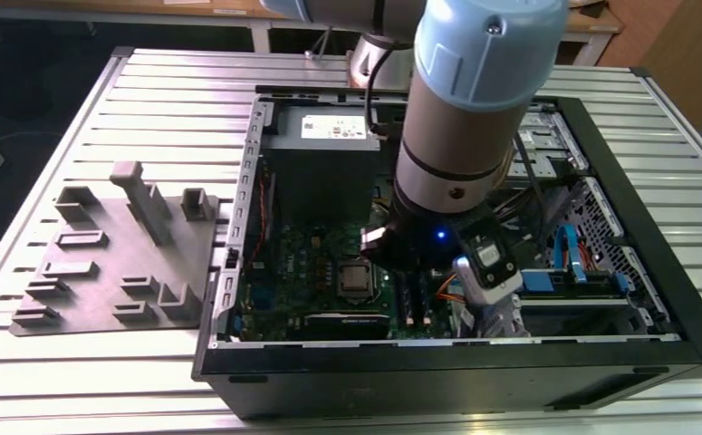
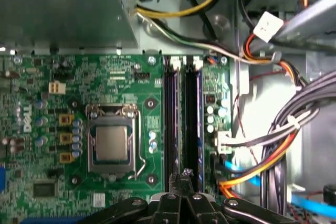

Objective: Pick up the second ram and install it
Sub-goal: 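Press down the second ram until it locks into place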

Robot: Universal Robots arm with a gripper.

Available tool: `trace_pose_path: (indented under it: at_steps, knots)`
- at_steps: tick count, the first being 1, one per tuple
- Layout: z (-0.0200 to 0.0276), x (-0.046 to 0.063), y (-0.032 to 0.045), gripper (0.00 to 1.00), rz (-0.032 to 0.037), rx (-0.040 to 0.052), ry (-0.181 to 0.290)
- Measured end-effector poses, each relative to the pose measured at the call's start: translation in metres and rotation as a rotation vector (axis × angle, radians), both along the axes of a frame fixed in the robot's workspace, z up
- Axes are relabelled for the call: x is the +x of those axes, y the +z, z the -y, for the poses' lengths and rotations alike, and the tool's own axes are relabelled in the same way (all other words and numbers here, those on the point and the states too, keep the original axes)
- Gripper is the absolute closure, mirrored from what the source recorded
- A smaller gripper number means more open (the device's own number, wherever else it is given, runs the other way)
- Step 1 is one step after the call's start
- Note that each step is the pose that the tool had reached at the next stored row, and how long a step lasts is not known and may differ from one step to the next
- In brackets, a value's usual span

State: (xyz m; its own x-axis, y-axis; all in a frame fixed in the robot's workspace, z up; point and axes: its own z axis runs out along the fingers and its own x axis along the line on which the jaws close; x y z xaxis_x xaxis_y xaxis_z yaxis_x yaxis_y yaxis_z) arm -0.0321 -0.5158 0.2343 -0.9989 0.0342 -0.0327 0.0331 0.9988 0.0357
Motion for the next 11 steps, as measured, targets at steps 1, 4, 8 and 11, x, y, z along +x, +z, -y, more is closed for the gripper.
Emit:
trace_pose_path:
  at_steps: [1,4,8,11]
  knots:
    - [-0.0016,0.0,-0.0001,0.93,0.0,0.0001,0.0]
    - [-0.0059,0.0,-0.0004,0.93,0.0,0.0,0.0]
    - [-0.0106,-0.001,-0.0005,0.93,0.0,0.0001,0.0]
    - [-0.0129,-0.001,-0.0006,0.93,0.0,0.0003,0.0]
